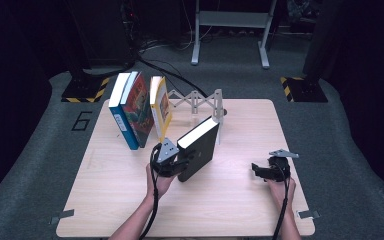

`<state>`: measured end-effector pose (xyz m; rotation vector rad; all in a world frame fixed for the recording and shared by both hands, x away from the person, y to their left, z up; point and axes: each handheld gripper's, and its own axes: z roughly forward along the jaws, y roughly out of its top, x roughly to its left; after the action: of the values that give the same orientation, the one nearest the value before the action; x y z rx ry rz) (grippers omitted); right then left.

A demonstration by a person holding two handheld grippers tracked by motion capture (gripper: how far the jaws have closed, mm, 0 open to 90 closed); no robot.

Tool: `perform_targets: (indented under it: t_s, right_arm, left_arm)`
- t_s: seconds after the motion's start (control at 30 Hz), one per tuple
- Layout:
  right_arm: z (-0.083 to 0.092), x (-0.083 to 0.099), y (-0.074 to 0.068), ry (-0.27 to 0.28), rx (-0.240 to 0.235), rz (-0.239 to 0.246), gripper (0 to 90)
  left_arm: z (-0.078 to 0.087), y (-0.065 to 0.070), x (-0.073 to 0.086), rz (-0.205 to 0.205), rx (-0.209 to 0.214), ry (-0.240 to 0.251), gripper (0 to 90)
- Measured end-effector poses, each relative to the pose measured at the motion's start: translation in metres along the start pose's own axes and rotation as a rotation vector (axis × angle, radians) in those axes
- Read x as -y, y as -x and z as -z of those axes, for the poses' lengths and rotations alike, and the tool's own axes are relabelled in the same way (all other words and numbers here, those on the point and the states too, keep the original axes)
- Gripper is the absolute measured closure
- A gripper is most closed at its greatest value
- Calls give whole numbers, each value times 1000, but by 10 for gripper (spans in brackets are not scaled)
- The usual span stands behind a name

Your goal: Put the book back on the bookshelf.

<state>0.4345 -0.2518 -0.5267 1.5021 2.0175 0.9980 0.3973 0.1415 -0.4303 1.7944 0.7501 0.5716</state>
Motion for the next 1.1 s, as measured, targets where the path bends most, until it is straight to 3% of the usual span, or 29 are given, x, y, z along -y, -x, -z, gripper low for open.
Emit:
perform_targets:
  t_s: [0.33,0.43,0.63,1.1]
  right_arm:
    - [0,0,0,-2,1,4,148]
    - [0,0,0,-3,2,5,148]
    - [0,0,0,-1,2,6,148]
    - [-1,0,-3,-9,22,13,145]
  left_arm:
    - [10,-16,-3,31,-60,29,547]
    - [14,-24,-6,26,-86,21,547]
    - [18,-36,-8,57,-142,44,546]
    - [4,-61,-11,126,-223,64,545]
